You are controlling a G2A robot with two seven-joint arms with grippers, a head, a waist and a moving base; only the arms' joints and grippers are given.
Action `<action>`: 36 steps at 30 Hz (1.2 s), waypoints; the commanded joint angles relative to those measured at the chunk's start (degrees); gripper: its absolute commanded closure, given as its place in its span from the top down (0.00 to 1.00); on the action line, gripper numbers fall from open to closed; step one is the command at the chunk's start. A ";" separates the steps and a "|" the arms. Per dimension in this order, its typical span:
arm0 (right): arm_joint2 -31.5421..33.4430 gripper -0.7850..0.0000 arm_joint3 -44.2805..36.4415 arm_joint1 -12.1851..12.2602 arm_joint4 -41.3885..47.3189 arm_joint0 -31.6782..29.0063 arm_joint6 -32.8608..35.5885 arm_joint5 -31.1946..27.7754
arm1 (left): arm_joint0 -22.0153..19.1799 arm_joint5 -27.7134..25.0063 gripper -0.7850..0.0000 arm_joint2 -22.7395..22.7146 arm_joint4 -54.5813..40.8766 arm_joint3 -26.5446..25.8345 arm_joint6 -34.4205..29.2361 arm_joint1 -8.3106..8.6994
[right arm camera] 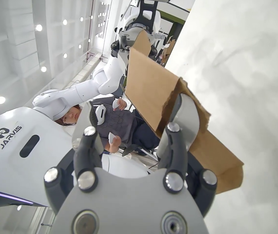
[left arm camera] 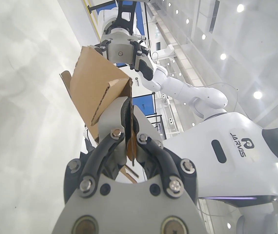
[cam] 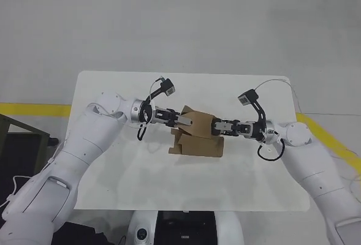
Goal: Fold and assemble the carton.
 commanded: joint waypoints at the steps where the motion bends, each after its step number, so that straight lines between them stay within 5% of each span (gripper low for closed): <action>1: -0.59 0.60 0.33 -0.32 1.03 0.21 0.10 0.13 | 0.03 -0.03 0.00 0.02 0.01 0.01 0.03 0.00; 6: -1.80 0.49 1.60 -1.15 3.90 0.55 -0.09 -0.06 | 0.04 -0.35 0.00 -0.25 -0.23 0.32 0.35 0.02; 29: -3.24 0.31 4.49 -2.60 4.68 2.34 0.40 0.42 | -0.31 -0.05 0.00 -0.10 -0.22 1.55 0.05 -0.18; 36: -3.53 0.07 5.12 -2.87 4.30 2.60 0.48 0.51 | -0.43 -0.08 0.00 0.11 -0.13 1.66 0.08 -0.33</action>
